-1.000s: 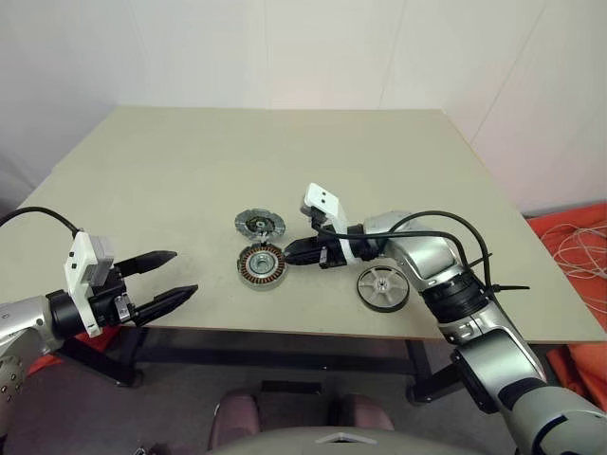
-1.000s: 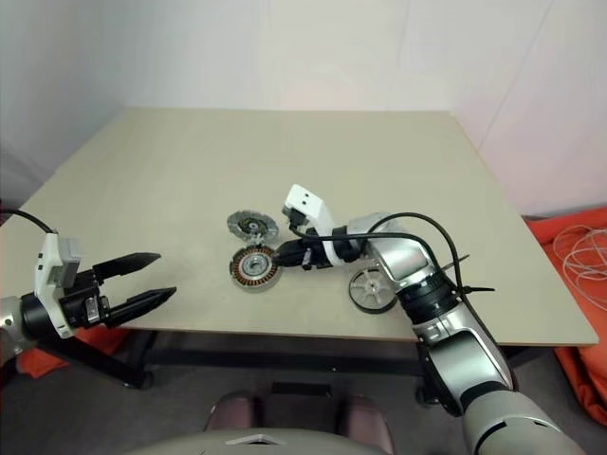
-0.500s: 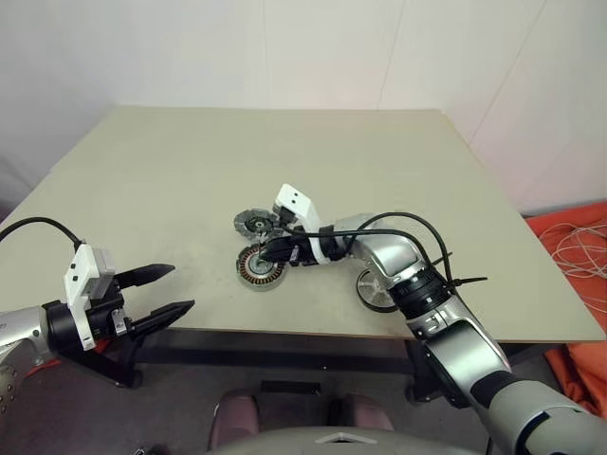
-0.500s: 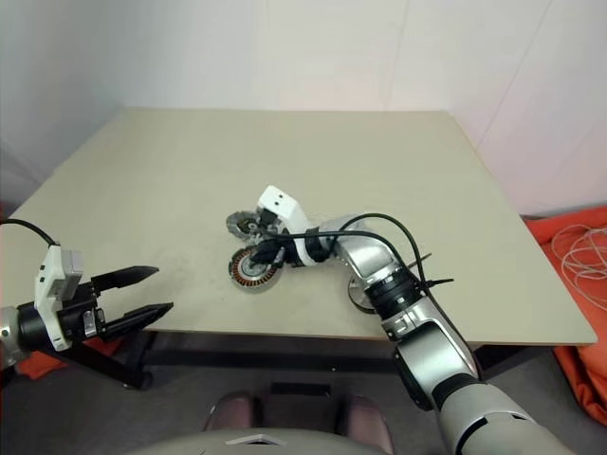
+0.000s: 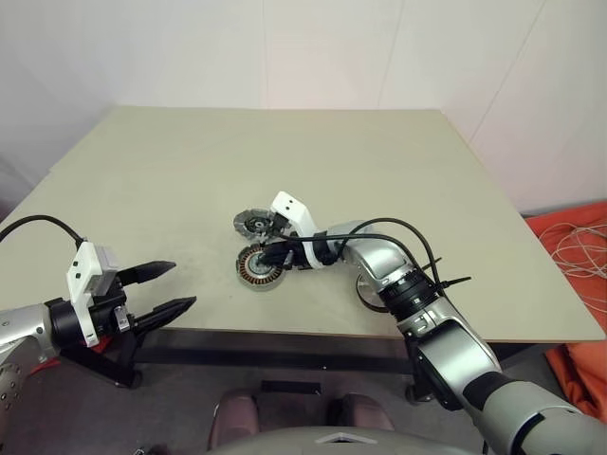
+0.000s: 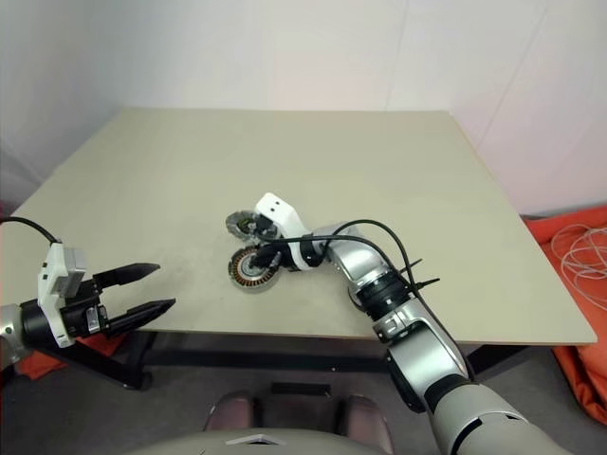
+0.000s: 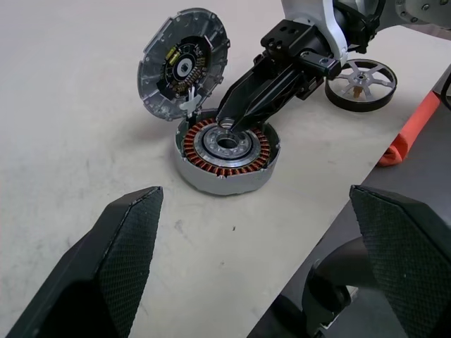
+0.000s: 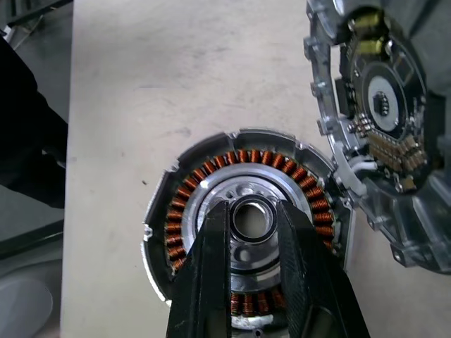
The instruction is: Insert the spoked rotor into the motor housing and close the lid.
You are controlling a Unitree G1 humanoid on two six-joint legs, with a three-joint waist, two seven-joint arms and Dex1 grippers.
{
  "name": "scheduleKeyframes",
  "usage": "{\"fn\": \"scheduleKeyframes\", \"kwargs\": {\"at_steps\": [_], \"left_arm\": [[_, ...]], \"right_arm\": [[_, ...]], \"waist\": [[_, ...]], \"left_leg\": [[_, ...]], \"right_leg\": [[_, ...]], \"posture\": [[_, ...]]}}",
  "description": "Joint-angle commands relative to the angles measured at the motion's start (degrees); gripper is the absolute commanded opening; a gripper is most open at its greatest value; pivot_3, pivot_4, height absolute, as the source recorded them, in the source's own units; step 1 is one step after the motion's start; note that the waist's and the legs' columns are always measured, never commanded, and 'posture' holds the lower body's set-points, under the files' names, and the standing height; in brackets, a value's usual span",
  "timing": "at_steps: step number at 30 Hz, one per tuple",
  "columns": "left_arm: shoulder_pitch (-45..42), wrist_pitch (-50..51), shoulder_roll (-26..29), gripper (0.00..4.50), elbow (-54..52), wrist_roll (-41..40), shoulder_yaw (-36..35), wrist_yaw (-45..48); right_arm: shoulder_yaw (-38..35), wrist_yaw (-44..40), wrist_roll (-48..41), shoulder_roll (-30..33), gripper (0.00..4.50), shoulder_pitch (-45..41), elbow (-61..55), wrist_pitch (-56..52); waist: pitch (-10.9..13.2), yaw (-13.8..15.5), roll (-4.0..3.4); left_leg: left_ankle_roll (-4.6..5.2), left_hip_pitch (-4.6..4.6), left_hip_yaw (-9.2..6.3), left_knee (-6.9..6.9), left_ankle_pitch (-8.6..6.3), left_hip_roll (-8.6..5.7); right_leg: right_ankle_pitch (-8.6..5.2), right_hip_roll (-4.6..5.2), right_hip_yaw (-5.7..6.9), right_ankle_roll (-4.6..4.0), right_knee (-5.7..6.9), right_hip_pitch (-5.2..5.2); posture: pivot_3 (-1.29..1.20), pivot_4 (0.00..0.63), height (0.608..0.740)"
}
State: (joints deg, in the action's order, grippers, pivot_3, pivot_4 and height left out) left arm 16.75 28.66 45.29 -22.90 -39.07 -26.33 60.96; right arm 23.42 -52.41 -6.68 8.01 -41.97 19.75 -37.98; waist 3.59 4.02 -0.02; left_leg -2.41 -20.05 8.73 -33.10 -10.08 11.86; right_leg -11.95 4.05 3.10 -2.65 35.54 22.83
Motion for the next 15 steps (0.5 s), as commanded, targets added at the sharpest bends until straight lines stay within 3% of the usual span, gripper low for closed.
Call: {"fn": "scheduleKeyframes", "kwargs": {"at_steps": [1,15], "left_arm": [[-0.9,-0.8,0.2,4.5,0.0,0.0,-0.1,-0.2],[-0.6,-0.7,0.2,4.5,-0.2,0.2,0.1,-0.9]], "right_arm": [[-0.3,-0.1,0.0,-0.6,0.62,-1.5,-0.6,0.5],[0.0,-0.1,0.1,-1.7,0.62,-1.5,0.3,0.6]], "waist": [[0.0,0.0,0.0],[0.0,0.0,0.0]], "left_leg": [[0.0,0.0,0.0,0.0,0.0,0.0],[0.0,0.02,0.0,0.0,0.0,0.0]], "right_leg": [[0.0,0.0,0.0,0.0,0.0,0.0],[0.0,0.0,0.0,0.0,0.03,0.0]], "posture": [[0.0,0.0,0.74],[0.0,0.0,0.74]]}}
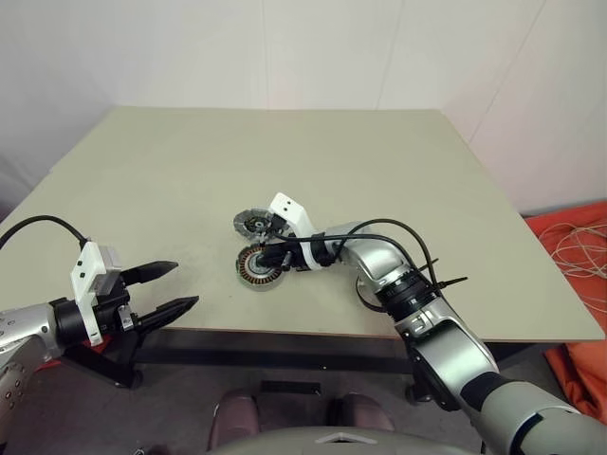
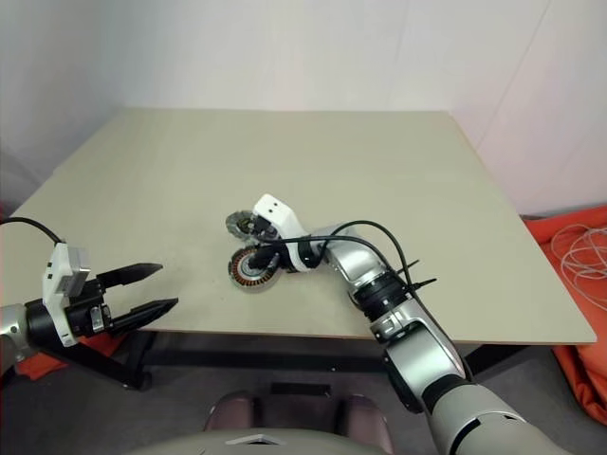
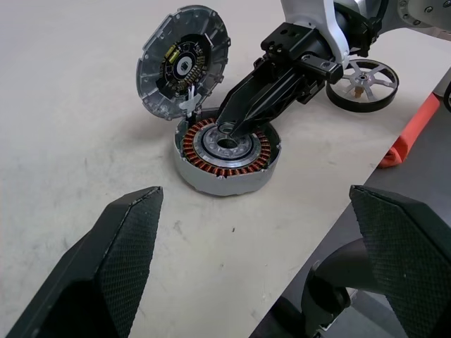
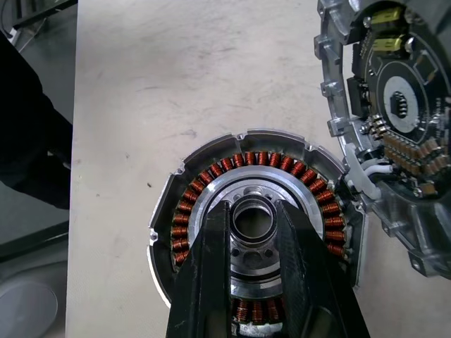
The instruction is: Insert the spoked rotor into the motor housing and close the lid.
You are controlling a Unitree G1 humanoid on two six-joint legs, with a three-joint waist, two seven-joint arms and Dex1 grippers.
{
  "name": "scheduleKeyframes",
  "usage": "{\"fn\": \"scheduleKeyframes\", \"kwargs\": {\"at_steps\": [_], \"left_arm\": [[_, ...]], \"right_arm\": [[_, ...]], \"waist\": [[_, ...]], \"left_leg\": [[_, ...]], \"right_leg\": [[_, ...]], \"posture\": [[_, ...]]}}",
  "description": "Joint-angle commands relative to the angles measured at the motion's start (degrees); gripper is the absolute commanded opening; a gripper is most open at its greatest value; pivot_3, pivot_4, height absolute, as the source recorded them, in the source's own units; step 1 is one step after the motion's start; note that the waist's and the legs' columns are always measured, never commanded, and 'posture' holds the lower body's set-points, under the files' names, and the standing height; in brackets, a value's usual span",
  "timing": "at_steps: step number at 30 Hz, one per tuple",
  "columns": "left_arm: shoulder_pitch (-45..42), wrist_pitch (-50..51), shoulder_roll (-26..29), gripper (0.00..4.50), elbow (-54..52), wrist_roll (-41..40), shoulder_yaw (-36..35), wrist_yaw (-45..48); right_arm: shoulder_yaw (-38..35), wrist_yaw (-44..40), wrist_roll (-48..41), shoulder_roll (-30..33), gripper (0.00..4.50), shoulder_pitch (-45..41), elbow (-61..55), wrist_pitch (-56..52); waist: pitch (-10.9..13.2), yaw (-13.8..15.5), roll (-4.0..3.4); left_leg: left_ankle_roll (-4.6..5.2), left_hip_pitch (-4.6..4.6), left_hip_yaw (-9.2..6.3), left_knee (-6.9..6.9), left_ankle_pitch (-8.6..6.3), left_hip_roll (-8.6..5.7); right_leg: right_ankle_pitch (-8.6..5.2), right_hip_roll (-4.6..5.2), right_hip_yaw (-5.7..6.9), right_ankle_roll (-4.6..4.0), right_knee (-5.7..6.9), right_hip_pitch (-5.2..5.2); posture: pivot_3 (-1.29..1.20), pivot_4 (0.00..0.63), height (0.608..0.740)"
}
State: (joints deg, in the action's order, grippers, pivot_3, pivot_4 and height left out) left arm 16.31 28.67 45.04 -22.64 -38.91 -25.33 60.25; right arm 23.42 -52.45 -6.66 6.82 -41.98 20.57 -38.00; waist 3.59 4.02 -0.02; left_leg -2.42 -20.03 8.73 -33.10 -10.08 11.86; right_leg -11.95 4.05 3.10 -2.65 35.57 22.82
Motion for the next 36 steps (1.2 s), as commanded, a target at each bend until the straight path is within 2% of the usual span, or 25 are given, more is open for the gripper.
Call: {"fn": "scheduleKeyframes", "kwargs": {"at_steps": [1,14,25,26,33,36], "left_arm": [[-0.1,-0.7,0.5,4.5,-0.5,0.0,-0.9,-0.2],[-0.5,-0.8,0.4,4.5,-0.3,0.1,-0.6,-0.4],[-0.6,-1.3,0.2,4.5,-0.3,0.4,0.0,-0.6],[-0.6,-1.3,0.1,4.5,-0.2,0.5,0.1,-0.7],[-1.0,-1.5,0.1,4.5,0.1,0.7,0.4,-0.6],[-1.2,-1.5,0.0,4.5,0.3,0.8,0.6,-0.5]], "right_arm": [[0.0,-0.1,0.1,-0.6,0.62,-1.5,-0.5,0.6],[0.3,-0.4,0.6,-0.7,0.62,-1.3,-0.2,1.0],[0.0,-1.0,-0.1,-0.2,4.36,-2.0,-3.2,0.4],[-0.2,-1.2,-0.4,-0.2,4.47,-2.1,-3.7,0.0],[-1.8,-1.8,-2.5,-0.9,4.47,-2.3,-6.0,-2.1],[-1.9,-2.0,-3.0,-0.9,3.85,-2.3,-5.9,-1.9]], "waist": [[0.0,0.0,0.0],[0.0,0.0,0.0],[0.0,0.0,0.0],[0.0,0.0,0.0],[0.0,0.0,0.01],[0.0,0.0,0.01]], "left_leg": [[0.0,0.0,0.0,0.0,0.0,0.0],[0.0,0.0,0.0,0.0,0.0,0.0],[0.0,0.01,0.0,0.0,0.0,0.0],[0.0,0.01,0.0,0.0,0.0,0.0],[-0.01,0.03,-0.01,0.0,0.0,0.0],[-0.01,0.03,-0.02,0.0,0.0,0.0]], "right_leg": [[0.0,0.0,0.0,0.0,0.0,0.0],[0.0,0.0,0.0,0.0,0.01,0.0],[0.0,0.0,0.0,0.0,0.04,0.0],[0.0,0.0,0.0,0.0,0.04,0.0],[0.0,0.0,0.0,0.0,0.04,-0.01],[0.0,0.0,0.0,0.0,0.04,-0.02]], "posture": [[0.0,0.0,0.74],[0.0,0.0,0.74],[0.0,0.0,0.74],[0.0,0.0,0.74],[0.0,0.0,0.74],[0.0,0.0,0.74]]}}
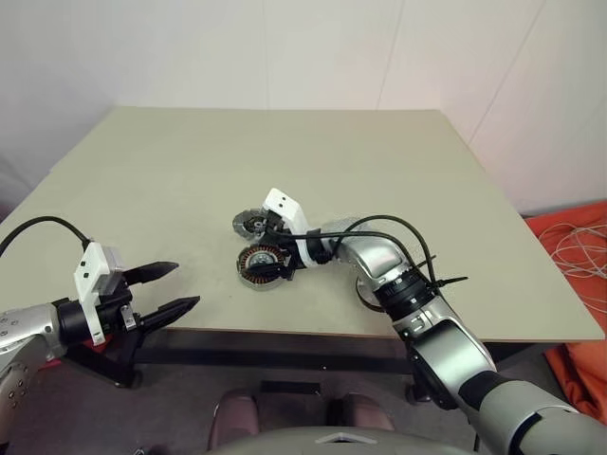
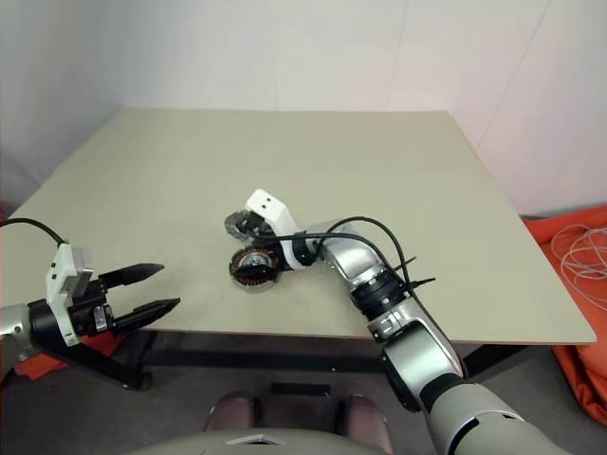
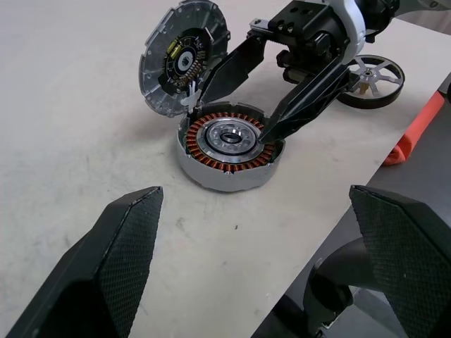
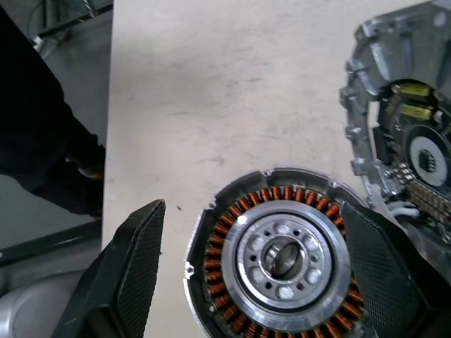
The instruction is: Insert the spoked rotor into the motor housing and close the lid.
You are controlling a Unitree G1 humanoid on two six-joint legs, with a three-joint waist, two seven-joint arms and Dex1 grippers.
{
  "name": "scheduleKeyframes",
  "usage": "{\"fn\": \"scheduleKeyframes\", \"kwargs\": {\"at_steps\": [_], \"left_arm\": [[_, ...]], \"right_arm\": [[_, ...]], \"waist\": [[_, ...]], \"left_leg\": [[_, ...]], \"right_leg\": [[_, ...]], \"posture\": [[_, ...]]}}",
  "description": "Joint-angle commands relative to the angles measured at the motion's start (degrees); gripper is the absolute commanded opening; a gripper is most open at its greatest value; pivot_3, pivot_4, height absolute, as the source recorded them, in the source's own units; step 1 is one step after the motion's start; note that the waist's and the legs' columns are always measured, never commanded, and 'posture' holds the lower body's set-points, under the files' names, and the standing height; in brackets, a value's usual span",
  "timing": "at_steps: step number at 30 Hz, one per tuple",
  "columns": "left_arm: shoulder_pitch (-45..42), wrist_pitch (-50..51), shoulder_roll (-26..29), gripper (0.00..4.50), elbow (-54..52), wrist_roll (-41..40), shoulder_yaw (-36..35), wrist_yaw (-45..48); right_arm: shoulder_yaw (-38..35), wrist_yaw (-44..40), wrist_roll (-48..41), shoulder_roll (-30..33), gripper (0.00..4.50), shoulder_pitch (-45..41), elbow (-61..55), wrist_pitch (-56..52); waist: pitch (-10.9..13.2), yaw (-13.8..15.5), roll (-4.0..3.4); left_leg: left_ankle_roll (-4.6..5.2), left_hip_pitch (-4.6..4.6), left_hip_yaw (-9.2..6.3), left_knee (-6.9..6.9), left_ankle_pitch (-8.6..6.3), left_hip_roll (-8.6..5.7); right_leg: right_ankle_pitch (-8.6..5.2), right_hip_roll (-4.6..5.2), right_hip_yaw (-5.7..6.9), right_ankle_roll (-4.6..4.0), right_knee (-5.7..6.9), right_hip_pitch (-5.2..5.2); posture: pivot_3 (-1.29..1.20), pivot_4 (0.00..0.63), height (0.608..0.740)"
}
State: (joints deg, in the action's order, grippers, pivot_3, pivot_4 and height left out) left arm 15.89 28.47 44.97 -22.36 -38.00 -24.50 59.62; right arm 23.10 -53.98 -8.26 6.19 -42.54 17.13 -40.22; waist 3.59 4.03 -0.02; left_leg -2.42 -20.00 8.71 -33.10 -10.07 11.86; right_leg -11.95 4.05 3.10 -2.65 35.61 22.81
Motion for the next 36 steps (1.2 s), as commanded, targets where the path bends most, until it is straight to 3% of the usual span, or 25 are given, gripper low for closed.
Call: {"fn": "scheduleKeyframes", "kwargs": {"at_steps": [1,11,36], "left_arm": [[-0.9,-1.3,0.1,4.5,0.1,0.0,-0.2,0.2],[-0.8,-2.0,0.1,4.5,0.9,0.4,-0.2,0.5],[-1.0,-3.3,0.3,4.5,1.8,1.4,-0.2,0.7]], "right_arm": [[-1.6,-0.4,-1.5,-0.3,3.49,-1.8,-2.3,0.3],[-1.0,0.3,-1.7,-1.2,0.02,-1.9,-1.6,1.1],[2.6,2.2,5.9,1.7,0.02,-1.0,3.8,6.5]], "waist": [[0.0,0.0,0.0],[0.0,0.0,0.01],[0.0,0.0,0.02]], "left_leg": [[0.0,0.0,0.0,0.0,0.0,0.0],[0.0,0.01,0.0,0.0,0.0,0.0],[-0.01,0.04,-0.01,-0.01,0.01,0.0]], "right_leg": [[0.0,0.0,0.0,0.0,0.0,0.0],[0.0,0.0,0.0,0.0,0.02,0.0],[0.0,0.0,-0.01,0.0,0.04,-0.03]], "posture": [[0.0,0.0,0.74],[0.0,0.0,0.74],[0.0,0.0,0.74]]}}
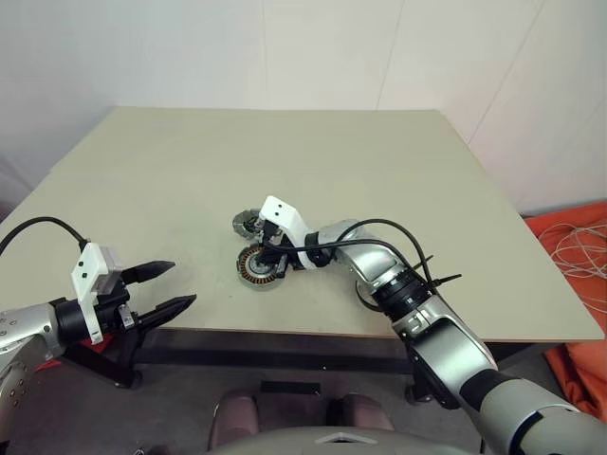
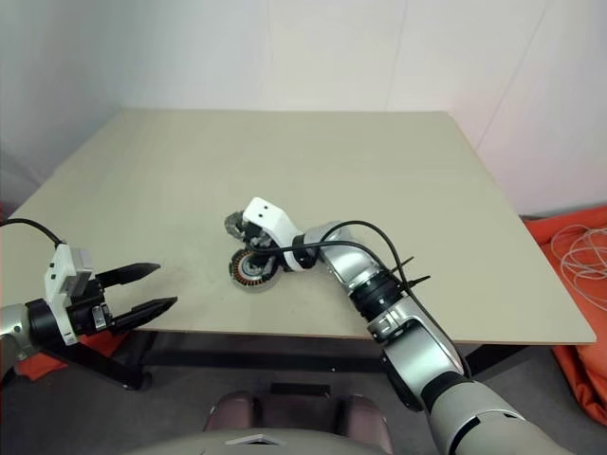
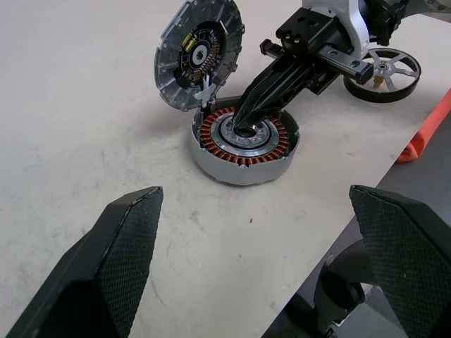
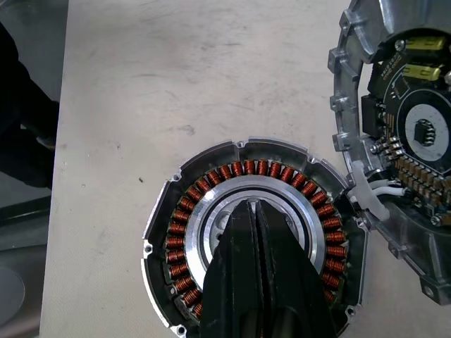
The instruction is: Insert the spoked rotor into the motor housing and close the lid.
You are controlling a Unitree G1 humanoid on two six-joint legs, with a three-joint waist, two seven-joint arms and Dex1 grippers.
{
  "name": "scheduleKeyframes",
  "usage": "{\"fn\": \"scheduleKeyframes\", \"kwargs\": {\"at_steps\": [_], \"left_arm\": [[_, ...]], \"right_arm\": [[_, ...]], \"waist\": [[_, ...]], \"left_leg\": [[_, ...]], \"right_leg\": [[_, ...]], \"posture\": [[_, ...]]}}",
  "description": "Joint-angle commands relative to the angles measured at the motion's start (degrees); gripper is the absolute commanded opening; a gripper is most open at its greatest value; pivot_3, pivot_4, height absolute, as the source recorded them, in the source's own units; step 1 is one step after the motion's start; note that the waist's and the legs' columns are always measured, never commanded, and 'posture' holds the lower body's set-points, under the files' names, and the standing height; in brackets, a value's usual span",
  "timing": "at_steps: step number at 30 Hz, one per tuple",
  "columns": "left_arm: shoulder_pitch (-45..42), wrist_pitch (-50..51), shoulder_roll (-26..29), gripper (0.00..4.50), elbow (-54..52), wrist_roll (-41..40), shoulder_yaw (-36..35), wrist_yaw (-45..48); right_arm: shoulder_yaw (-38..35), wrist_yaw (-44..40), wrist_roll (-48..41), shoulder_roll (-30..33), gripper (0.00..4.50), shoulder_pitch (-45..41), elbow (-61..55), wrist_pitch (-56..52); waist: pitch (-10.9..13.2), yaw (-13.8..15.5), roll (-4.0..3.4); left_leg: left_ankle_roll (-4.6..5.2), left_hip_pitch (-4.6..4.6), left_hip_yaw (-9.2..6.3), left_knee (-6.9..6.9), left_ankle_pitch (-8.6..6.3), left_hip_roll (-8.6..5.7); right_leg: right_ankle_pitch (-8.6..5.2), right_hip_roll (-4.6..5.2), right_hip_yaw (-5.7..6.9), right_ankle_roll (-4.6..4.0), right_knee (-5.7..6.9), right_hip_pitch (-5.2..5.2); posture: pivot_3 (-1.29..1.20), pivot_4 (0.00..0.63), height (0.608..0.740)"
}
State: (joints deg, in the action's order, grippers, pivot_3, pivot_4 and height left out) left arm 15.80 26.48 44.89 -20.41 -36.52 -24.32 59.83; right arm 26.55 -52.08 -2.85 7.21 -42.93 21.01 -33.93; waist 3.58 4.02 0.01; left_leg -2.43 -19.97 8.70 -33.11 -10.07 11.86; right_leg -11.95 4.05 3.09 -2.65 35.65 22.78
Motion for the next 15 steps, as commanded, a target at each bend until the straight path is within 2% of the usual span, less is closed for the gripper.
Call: {"fn": "scheduleKeyframes", "kwargs": {"at_steps": [1,15], "left_arm": [[-1.0,-1.3,0.4,4.5,-0.1,0.0,-0.3,0.5],[-2.2,-1.0,0.4,4.5,0.3,0.2,0.0,0.7]], "right_arm": [[-0.8,0.1,0.5,0.9,0.02,-0.3,-0.2,0.2],[-0.4,-0.3,1.6,4.0,0.02,1.3,-0.8,0.8]], "waist": [[0.0,0.0,0.0],[0.0,0.2,0.01]], "left_leg": [[0.0,0.0,0.0,0.0,0.0,0.0],[0.0,0.49,-0.1,-0.01,0.0,-0.04]], "right_leg": [[0.0,0.0,0.0,0.0,0.0,-0.02],[-0.01,0.03,-0.01,0.03,-0.1,-0.54]], "posture": [[0.0,0.0,0.74],[0.0,0.0,0.74]]}}
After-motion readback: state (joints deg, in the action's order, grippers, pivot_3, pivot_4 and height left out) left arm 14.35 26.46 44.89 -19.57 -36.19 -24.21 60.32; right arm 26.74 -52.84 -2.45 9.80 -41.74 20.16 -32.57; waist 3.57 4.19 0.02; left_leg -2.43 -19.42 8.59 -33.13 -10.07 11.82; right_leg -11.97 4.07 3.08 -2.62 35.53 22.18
